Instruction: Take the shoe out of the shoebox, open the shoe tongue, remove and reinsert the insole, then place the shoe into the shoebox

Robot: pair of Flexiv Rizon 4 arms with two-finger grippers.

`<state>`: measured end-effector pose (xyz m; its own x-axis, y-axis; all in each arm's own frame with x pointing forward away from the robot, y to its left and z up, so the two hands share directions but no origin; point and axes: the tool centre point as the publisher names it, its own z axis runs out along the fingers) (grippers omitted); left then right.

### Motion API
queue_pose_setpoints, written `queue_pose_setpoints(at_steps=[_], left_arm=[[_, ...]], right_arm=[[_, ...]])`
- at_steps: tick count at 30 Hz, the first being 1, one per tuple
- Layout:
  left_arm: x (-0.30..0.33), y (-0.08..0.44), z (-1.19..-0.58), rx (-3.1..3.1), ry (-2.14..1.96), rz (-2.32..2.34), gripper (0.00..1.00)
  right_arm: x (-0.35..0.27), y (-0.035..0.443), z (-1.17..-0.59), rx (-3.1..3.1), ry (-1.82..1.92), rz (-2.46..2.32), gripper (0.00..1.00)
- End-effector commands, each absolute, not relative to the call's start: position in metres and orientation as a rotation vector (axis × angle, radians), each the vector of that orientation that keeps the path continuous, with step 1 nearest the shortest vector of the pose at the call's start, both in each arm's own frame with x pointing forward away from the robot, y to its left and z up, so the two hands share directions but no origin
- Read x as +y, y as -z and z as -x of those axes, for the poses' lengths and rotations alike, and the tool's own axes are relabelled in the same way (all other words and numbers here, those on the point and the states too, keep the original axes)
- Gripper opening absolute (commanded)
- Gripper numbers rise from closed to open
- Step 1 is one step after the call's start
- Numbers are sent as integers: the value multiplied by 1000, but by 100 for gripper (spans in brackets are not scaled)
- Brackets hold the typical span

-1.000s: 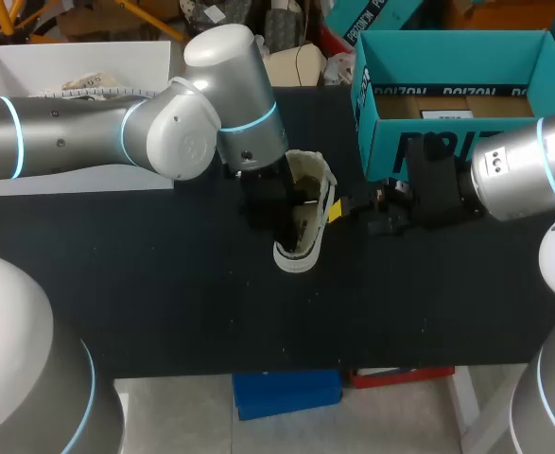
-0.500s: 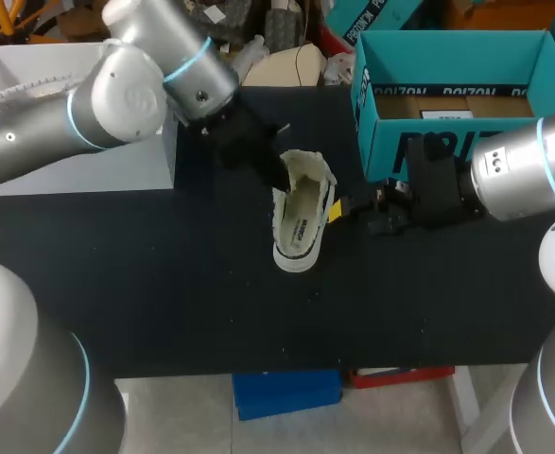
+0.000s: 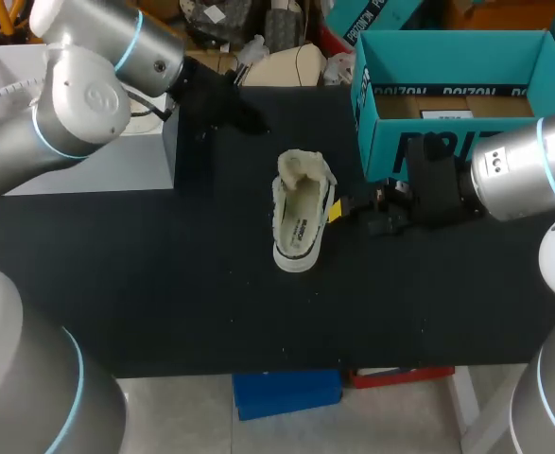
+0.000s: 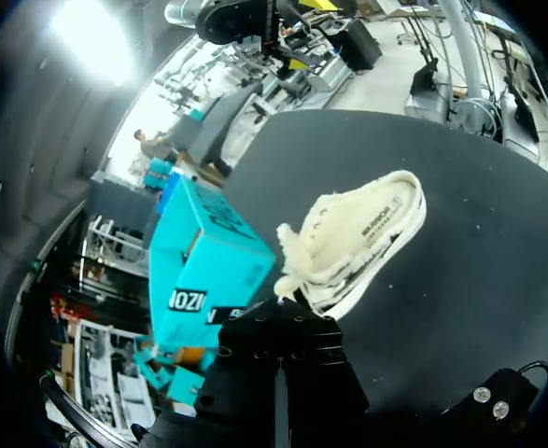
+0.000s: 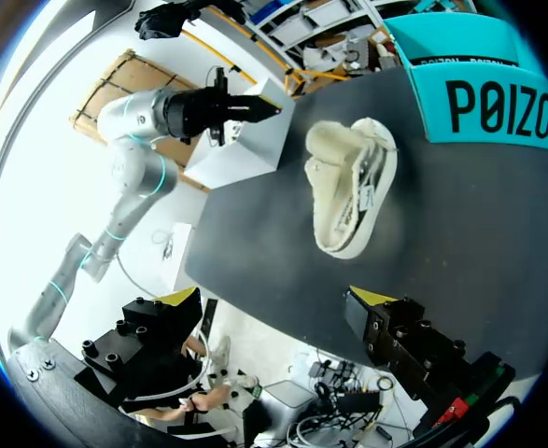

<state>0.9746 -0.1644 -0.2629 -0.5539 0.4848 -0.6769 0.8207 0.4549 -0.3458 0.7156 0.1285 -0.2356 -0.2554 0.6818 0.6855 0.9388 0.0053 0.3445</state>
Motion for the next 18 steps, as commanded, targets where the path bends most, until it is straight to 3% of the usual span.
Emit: queue_pose_setpoints(at_steps=[1, 18], left_arm=[[-186, 276, -988, 2291, 860, -935, 0], [-245, 295, -1011, 2376, 859, -1434, 0]], right_arm=[[130, 235, -715, -1966, 1109, 1679, 100], [130, 235, -715, -1966, 1109, 1679, 100]])
